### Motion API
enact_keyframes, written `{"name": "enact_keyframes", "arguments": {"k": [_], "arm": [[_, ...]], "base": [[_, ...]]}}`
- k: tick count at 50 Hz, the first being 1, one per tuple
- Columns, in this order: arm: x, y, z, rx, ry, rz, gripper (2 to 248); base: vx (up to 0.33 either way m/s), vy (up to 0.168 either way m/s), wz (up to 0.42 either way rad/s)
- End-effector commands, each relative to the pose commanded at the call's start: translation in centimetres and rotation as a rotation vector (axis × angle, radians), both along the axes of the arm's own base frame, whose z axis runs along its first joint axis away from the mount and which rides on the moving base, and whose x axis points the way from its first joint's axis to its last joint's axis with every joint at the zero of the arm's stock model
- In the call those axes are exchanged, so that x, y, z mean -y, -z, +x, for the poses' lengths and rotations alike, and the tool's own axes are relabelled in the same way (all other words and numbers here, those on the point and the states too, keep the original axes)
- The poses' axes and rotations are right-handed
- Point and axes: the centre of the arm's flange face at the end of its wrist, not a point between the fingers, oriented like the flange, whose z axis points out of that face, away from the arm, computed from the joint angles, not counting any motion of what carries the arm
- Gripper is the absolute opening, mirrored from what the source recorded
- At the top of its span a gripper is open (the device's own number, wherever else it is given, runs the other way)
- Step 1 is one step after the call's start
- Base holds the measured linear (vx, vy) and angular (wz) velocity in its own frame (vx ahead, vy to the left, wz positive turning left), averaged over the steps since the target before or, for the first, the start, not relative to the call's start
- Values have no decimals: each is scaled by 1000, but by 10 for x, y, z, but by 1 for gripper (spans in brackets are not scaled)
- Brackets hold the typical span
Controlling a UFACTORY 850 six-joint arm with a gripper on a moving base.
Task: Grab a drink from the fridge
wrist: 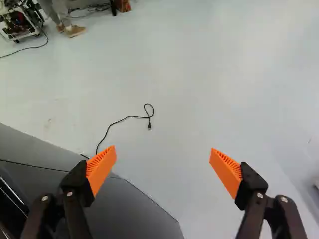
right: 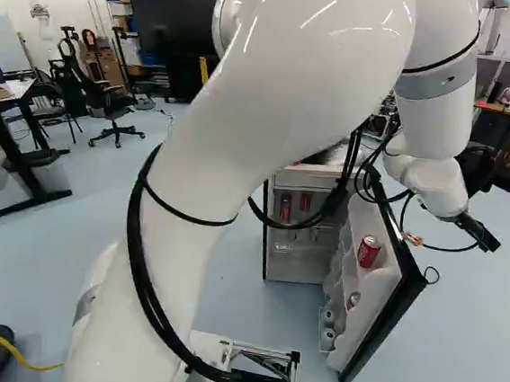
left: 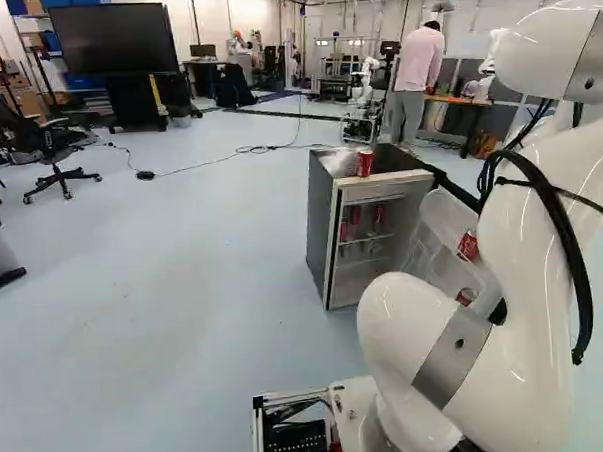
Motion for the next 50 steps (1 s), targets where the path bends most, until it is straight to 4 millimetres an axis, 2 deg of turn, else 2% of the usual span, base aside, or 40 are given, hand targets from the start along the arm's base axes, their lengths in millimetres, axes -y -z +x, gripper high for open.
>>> {"name": "enact_keyframes", "arguments": {"k": [20,30,37,50], "arm": [[-1,-19,-22,94,47,-140,247],[-2,-21,-26,106,54,-160,247],[-4,-18,-27,90,54,-133,247],[-6,3,-28,34,53,-33,247]], "base": [[0,0,0],[0,0,0],[0,0,0],[0,0,0]]}}
